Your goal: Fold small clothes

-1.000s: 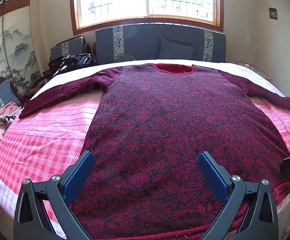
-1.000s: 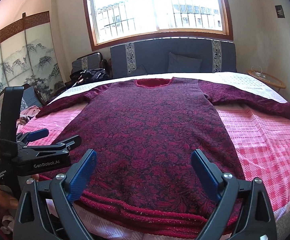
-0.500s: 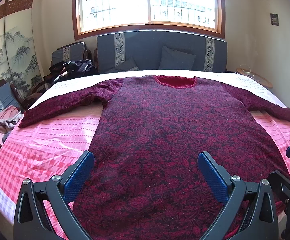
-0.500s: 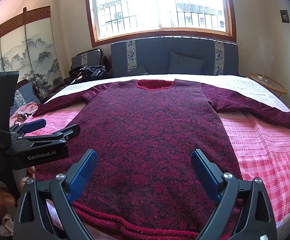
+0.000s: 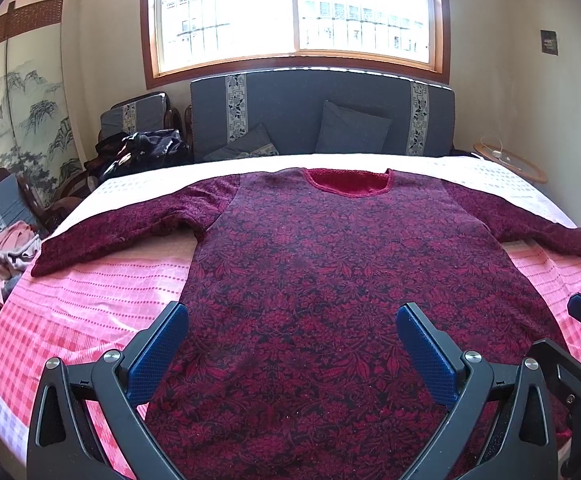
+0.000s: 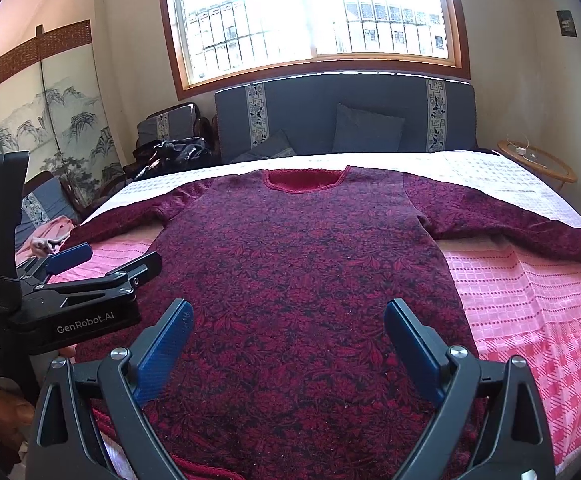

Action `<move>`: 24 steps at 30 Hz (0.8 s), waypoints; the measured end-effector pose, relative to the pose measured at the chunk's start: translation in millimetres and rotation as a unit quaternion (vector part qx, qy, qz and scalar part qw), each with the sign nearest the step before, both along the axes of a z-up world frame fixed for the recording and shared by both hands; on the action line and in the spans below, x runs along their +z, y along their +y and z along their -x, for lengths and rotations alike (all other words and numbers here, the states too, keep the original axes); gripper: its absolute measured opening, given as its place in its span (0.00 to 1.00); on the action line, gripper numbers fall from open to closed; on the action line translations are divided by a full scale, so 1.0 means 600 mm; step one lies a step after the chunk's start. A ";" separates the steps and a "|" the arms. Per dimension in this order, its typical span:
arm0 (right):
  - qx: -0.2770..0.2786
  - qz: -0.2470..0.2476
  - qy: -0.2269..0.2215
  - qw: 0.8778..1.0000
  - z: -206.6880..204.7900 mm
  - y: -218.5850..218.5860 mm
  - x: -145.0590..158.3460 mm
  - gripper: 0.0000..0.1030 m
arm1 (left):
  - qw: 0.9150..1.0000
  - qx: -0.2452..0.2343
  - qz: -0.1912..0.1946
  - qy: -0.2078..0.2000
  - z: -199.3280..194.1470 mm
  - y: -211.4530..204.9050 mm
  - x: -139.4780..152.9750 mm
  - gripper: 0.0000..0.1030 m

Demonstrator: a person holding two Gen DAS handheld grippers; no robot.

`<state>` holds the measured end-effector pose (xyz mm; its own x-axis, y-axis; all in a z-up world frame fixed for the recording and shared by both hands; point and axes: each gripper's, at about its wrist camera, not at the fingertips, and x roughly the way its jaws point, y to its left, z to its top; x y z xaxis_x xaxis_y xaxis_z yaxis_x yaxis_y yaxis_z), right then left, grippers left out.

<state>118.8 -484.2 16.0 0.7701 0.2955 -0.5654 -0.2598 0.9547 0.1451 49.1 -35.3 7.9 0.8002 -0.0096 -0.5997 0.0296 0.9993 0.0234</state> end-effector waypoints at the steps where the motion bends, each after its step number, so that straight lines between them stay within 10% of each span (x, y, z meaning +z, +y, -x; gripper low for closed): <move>1: 0.001 0.000 0.002 1.000 -0.005 0.001 0.001 0.92 | 1.000 0.000 -0.001 0.000 -0.003 -0.003 0.001 1.00; 24: -0.047 -0.093 0.050 0.993 -0.166 -0.149 0.001 0.93 | 0.999 0.006 -0.029 0.024 -0.100 -0.030 -0.024 1.00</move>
<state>218.2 -573.7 16.5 0.7422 0.3310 -0.5827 -0.1467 0.9286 0.3408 109.2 -53.4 -6.3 0.7699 0.0356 -0.6372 0.0210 0.9965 0.0810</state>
